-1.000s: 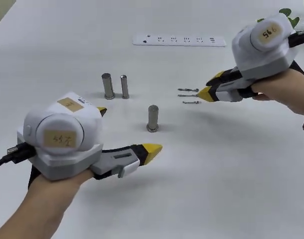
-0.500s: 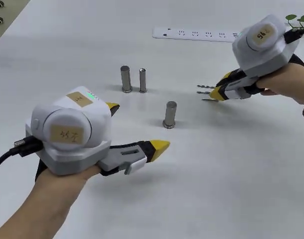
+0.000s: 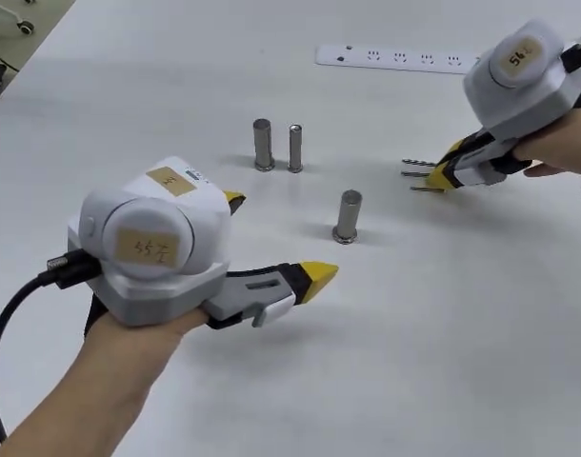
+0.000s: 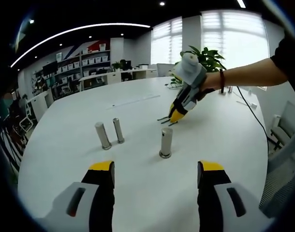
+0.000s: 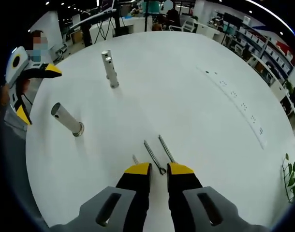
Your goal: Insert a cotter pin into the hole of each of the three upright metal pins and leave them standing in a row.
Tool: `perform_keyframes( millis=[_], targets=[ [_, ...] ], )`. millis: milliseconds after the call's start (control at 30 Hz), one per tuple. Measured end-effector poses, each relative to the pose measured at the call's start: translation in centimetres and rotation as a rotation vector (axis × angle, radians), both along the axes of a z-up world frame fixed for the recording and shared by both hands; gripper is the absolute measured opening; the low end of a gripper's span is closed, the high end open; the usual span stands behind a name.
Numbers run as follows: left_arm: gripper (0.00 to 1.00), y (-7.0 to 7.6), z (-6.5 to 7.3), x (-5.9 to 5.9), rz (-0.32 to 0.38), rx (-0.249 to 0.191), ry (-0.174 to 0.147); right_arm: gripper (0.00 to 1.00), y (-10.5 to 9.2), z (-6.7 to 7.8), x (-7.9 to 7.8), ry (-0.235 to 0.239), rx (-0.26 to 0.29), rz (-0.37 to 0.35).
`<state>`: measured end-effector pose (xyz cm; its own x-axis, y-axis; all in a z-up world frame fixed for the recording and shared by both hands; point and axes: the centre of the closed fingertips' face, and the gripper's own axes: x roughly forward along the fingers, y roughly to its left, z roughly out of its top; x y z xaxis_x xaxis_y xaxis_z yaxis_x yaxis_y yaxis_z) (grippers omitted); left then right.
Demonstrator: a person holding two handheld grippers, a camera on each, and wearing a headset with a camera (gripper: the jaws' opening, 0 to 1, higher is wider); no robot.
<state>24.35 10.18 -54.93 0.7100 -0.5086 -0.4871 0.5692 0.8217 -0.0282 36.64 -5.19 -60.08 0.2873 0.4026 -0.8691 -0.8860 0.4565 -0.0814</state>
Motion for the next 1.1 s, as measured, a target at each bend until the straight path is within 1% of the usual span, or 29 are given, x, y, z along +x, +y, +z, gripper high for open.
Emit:
perform_keyframes(
  millis=[67, 100, 200, 267, 333, 400, 433, 467, 633, 867, 933, 1000, 1033, 1100],
  targets=[
    [0.67, 0.0, -0.2, -0.1, -0.003, 0.002, 0.01, 0.07, 0.1, 0.1, -0.1, 0.022, 0.007, 0.006],
    [0.67, 0.0, -0.3, -0.2, -0.004, 0.008, 0.012, 0.05, 0.0, -0.2, 0.4, 0.048, 0.007, 0.014],
    [0.67, 0.1, -0.4, -0.2, -0.004, 0.012, 0.015, 0.03, -0.2, -0.2, 0.8, 0.054, -0.01, 0.023],
    [0.67, 0.1, -0.4, -0.2, -0.007, 0.022, 0.011, 0.03, -0.2, -0.3, 0.9, 0.059, -0.027, 0.037],
    [0.66, 0.1, -0.4, -0.2, -0.007, 0.019, 0.013, 0.02, -0.2, -0.4, 1.0, 0.045, -0.05, 0.075],
    [0.66, 0.1, -0.3, -0.2, -0.008, 0.017, 0.009, 0.0, 0.0, -0.5, 0.9, 0.042, -0.057, 0.09],
    [0.66, 0.1, -0.2, -0.2, -0.008, 0.018, 0.008, 0.0, 0.0, -0.6, 1.0, 0.034, -0.064, 0.104],
    [0.66, 0.2, -0.2, -0.2, -0.008, 0.018, 0.008, 0.0, -0.1, -0.7, 1.3, 0.015, -0.078, 0.13],
    [0.65, 0.4, -0.2, -0.2, -0.008, 0.025, 0.011, 0.0, -0.2, -1.0, 2.1, 0.002, -0.089, 0.168],
    [0.63, 0.8, 0.1, -0.1, 0.0, 0.013, 0.015, 0.0, -0.4, -1.2, 2.3, -0.023, -0.101, 0.213],
    [0.62, 0.8, 0.2, -0.1, -0.001, 0.003, 0.018, 0.0, -0.4, -1.1, 2.1, -0.034, -0.1, 0.225],
    [0.62, 0.7, 0.4, -0.1, -0.005, 0.001, 0.016, 0.0, -0.2, -0.6, 1.9, -0.055, -0.082, 0.224],
    [0.62, 0.6, 0.4, 0.0, -0.01, 0.002, 0.018, 0.0, -0.1, -0.1, 1.6, -0.066, -0.071, 0.229],
    [0.61, 0.5, 0.5, 0.1, -0.015, 0.0, 0.021, 0.0, 0.0, 0.3, 1.2, -0.087, -0.07, 0.244]
  ],
)
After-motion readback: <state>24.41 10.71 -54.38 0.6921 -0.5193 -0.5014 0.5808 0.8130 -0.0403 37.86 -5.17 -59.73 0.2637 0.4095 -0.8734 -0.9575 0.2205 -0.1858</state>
